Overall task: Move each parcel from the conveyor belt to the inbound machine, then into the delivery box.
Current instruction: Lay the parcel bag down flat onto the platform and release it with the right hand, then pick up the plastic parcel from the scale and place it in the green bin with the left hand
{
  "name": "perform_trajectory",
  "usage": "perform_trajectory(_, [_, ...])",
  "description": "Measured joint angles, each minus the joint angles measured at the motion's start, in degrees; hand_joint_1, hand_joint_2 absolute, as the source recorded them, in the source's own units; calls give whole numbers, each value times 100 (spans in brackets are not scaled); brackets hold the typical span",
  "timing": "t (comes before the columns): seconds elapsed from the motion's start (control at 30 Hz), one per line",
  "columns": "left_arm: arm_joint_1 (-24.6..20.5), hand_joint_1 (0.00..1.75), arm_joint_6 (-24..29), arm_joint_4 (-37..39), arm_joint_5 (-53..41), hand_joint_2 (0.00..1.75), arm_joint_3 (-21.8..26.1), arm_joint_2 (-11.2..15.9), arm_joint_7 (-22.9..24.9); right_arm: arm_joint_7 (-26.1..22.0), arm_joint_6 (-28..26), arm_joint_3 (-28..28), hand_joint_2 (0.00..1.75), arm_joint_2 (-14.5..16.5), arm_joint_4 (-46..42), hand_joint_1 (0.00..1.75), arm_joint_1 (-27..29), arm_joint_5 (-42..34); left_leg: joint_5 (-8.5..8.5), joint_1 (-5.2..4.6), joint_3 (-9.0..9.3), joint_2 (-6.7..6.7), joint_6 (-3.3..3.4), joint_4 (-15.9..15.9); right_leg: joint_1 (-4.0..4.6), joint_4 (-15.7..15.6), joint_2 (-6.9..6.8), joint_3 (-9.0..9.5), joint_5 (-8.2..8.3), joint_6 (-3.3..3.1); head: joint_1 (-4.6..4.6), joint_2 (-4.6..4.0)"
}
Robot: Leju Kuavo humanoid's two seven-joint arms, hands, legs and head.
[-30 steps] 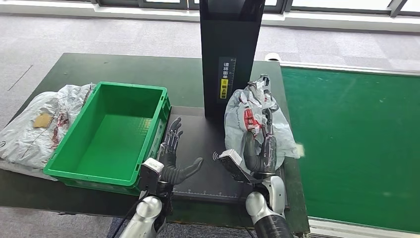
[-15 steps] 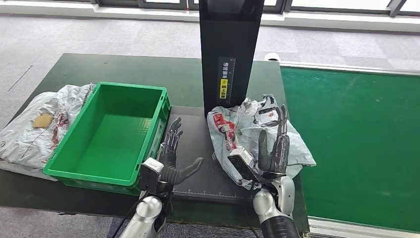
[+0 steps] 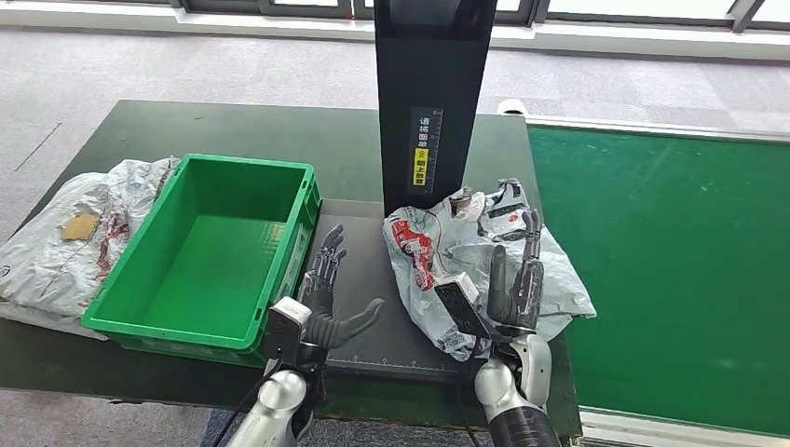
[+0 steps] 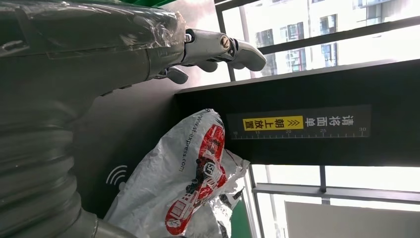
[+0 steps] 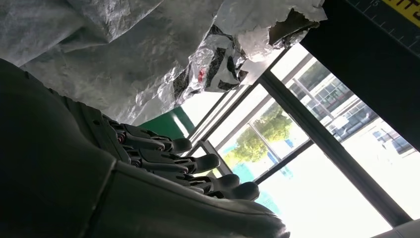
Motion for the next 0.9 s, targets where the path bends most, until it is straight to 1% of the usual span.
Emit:
perform_trajectory(0.07, [-2, 0, 30, 29, -9, 175, 0, -2, 0, -216, -23, -13, 0, -3, 16, 0, 8, -156, 0, 0, 1, 0, 0, 1, 0, 0, 0, 0, 0, 0, 0, 0])
perform_trajectory(0.13, [-1, 0, 107, 32, -55, 175, -1, -3, 0, -773, -68, -113, 0, 0, -164, 0, 69, -386, 1, -1, 2, -3, 0, 2, -1, 0, -2, 0, 0, 0, 0, 0])
perform_trajectory(0.2, [-7, 0, 249, -20, -168, 175, -33, 0, 0, -1328, -98, -286, 0, 1, -633, 0, 193, -564, 1, -2, 1, -5, 0, 3, -2, 0, -5, -1, 0, 0, 0, 0])
perform_trajectory(0.23, [-16, 0, 354, -64, -253, 175, -83, 4, -1, -1472, -107, -373, 0, -1, -959, 0, 268, -615, 0, -3, 1, -6, 1, 4, -3, 0, -5, -1, 0, 0, 0, 0])
perform_trajectory(0.3, [-50, 0, 555, -155, -419, 175, -251, 19, -2, -1559, -121, -526, 0, -7, -1642, 0, 413, -658, -2, -6, 0, -4, 3, 4, -5, -1, -4, -1, 0, 1, 1, 0])
perform_trajectory(0.37, [-82, 0, 651, -221, -500, 175, -421, 33, -2, -1573, -130, -656, 87, -10, -2186, 0, 514, -667, -7, -7, 3, 5, 5, 4, -6, -1, 1, 0, -1, 1, 2, 0])
perform_trajectory(0.43, [-102, 0, 675, -266, -518, 175, -526, 40, -2, -1575, -129, -742, 175, -12, -2533, 0, 580, -667, -9, -8, 7, 14, 6, 4, -7, -3, 7, -2, 0, 1, 1, 0])
perform_trajectory(0.5, [-126, 0, 751, -294, -599, 175, -609, 43, -2, -1582, -126, -829, 175, -16, -2820, 0, 632, -662, -8, -8, 10, 16, 7, 4, -7, -4, 8, -1, 0, 1, 0, 0])
perform_trajectory(0.57, [-209, 0, 946, -295, -867, 175, -738, 39, -2, -1590, -123, -968, 175, -20, -3126, 0, 685, -654, -6, -8, 11, 13, 8, 4, -7, -4, 3, 1, 0, 2, 1, 0])
perform_trajectory(0.67, [-574, 0, 1391, -167, -1565, 175, -994, -33, 130, -1545, -123, -1214, 175, -24, -3529, 0, 754, -668, -2, -8, 10, 9, 10, 5, -7, -4, -4, 6, 6, 4, 2, 0])
perform_trajectory(0.7, [-746, 0, 1570, -103, -1819, 175, -1102, -78, 298, -1511, -123, -1292, 175, -25, -3638, 0, 773, -681, -1, -9, 10, 9, 11, 5, -7, -4, -4, 7, 9, 5, 1, 0])
perform_trajectory(0.8, [-1272, 0, 2023, 86, -2397, 175, -1598, -229, 1108, -1442, -122, -1533, 175, -26, -3909, 0, 826, -790, 2, -11, 10, 8, 14, 6, -11, -5, -6, 9, 15, 10, 2, 0])
perform_trajectory(0.9, [-1720, 0, 2046, 340, -2652, 175, -2221, -338, 1868, -1440, -122, -1748, 175, -26, -4102, 0, 869, -902, 3, -16, 10, 6, 18, 6, -16, -5, -6, 11, 16, 12, 3, 0])
